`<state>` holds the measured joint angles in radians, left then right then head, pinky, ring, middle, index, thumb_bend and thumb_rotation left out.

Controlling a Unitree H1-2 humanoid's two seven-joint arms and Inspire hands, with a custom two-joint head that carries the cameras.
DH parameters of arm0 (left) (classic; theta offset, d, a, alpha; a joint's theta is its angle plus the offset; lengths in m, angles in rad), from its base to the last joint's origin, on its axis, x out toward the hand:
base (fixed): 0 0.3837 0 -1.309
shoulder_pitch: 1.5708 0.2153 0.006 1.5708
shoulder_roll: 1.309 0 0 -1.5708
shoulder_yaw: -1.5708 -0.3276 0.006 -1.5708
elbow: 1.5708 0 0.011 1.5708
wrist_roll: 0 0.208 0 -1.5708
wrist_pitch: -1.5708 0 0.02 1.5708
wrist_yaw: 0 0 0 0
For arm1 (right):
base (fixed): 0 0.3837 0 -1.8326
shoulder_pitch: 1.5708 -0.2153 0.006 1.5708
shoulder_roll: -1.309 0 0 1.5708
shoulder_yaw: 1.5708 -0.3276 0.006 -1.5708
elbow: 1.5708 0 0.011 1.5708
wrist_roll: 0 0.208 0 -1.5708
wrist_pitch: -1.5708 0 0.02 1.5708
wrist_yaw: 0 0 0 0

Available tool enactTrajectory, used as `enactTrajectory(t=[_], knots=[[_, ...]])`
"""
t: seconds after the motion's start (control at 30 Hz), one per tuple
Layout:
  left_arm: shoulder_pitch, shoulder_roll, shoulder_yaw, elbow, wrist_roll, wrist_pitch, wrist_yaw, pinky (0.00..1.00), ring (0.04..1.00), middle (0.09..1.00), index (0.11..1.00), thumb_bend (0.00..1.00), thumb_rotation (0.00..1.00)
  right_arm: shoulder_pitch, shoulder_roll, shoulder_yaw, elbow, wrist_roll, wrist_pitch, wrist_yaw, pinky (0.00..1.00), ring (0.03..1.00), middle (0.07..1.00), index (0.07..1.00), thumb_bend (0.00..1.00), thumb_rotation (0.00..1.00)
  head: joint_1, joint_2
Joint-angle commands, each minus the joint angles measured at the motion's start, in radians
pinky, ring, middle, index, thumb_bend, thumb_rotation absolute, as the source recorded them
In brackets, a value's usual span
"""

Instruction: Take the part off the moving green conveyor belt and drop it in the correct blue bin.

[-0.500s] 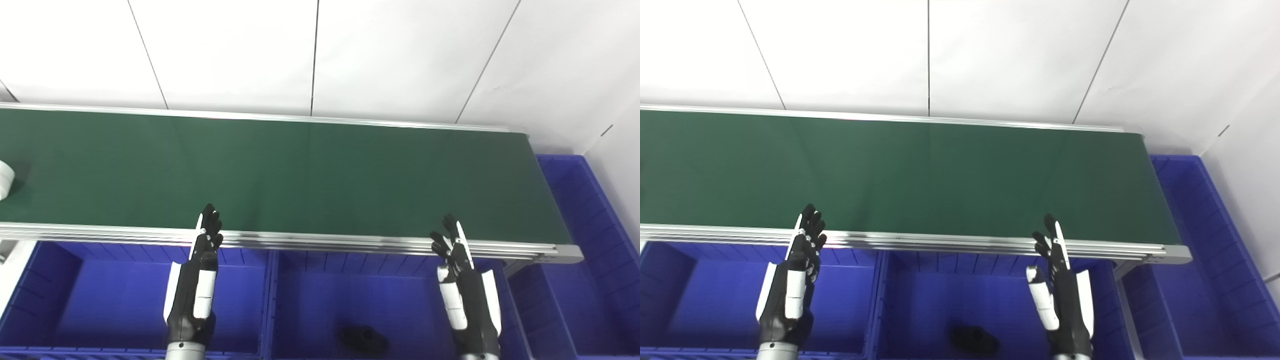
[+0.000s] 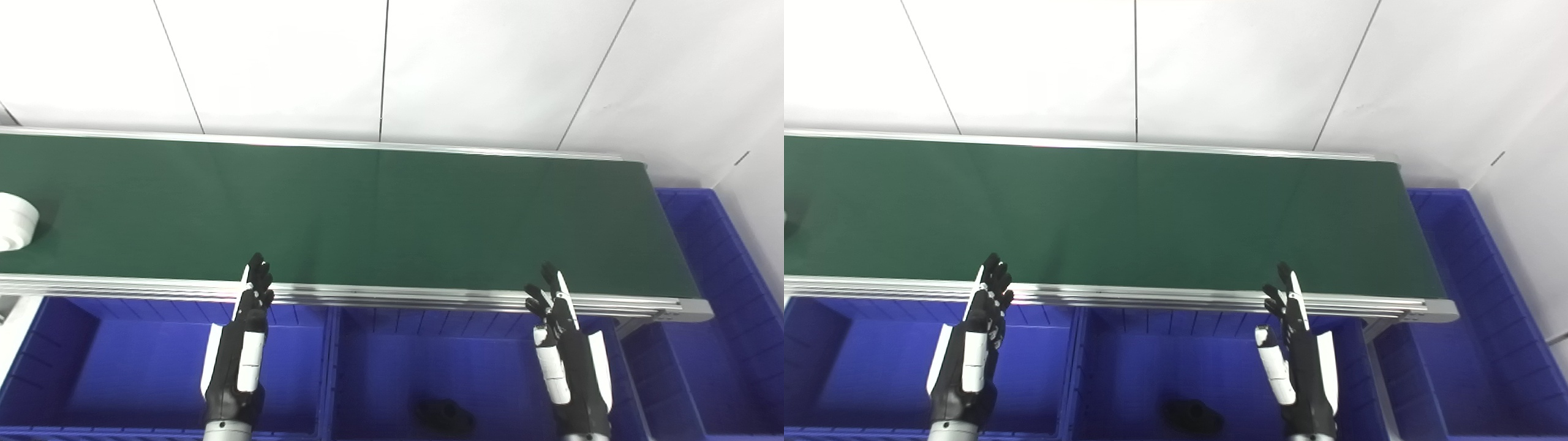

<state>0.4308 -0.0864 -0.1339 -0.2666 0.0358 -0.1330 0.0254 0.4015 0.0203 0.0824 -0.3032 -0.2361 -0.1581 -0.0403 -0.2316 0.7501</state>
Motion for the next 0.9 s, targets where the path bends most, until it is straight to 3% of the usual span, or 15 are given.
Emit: enactTrajectory(t=[0.0, 0.87], knots=[[-0.002, -0.003, -0.007, -0.045, 0.0, -0.007, -0.006, 1.0, 1.0, 1.0, 1.0, 0.72, 1.0, -0.004, 0.005, 0.001, -0.029, 0.007, -0.015, -0.006, 0.86, 0.9, 0.983, 0.973, 0.65, 1.0, 0.002, 0.001], [-0.004, -0.011, -0.011, -0.027, 0.035, -0.021, 0.004, 1.0, 1.0, 1.0, 1.0, 0.73, 1.0, 0.012, -0.007, 0.005, -0.028, -0.003, 0.008, 0.004, 0.88, 0.905, 0.972, 0.983, 0.71, 1.0, 0.026, -0.014]])
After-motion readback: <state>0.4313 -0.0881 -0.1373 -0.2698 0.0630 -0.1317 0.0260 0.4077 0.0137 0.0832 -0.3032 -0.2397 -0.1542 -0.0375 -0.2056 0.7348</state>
